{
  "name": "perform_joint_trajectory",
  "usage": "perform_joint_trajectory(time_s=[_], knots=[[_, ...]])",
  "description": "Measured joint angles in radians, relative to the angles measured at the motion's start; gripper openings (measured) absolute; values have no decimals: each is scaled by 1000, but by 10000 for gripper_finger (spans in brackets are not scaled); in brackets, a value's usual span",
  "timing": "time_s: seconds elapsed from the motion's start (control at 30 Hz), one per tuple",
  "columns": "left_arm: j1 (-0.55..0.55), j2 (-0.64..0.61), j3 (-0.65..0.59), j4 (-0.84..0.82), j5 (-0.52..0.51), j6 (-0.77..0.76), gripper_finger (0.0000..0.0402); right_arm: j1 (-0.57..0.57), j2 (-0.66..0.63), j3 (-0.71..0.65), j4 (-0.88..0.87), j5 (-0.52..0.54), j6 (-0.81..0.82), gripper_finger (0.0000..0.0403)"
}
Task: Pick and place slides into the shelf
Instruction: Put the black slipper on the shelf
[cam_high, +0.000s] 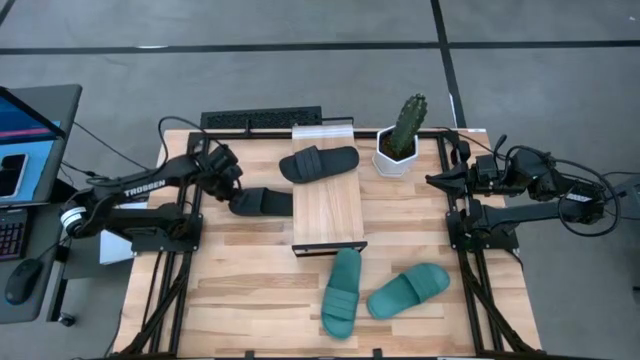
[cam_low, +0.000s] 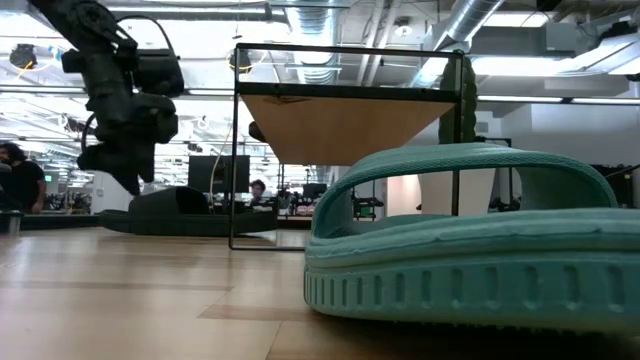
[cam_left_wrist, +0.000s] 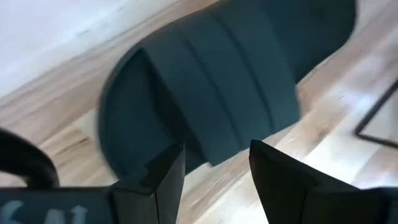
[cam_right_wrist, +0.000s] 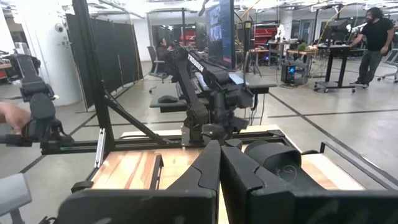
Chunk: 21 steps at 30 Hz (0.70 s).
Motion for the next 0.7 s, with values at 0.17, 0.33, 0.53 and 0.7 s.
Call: perform_joint_trajectory(time_s=[0.17, 0.33, 0.53, 0.7], knots=[[3, 0, -20, 87, 43, -32, 167, 0, 0, 0, 0, 0, 0, 0], [3, 0, -42, 90, 19, -40, 167, 0, 0, 0, 0, 0, 0, 0], [8, 0, -46, 68, -25, -41, 167, 0, 0, 0, 0, 0, 0, 0], [7, 0, -46, 81, -22, -43, 167, 0, 0, 0, 0, 0, 0, 0]])
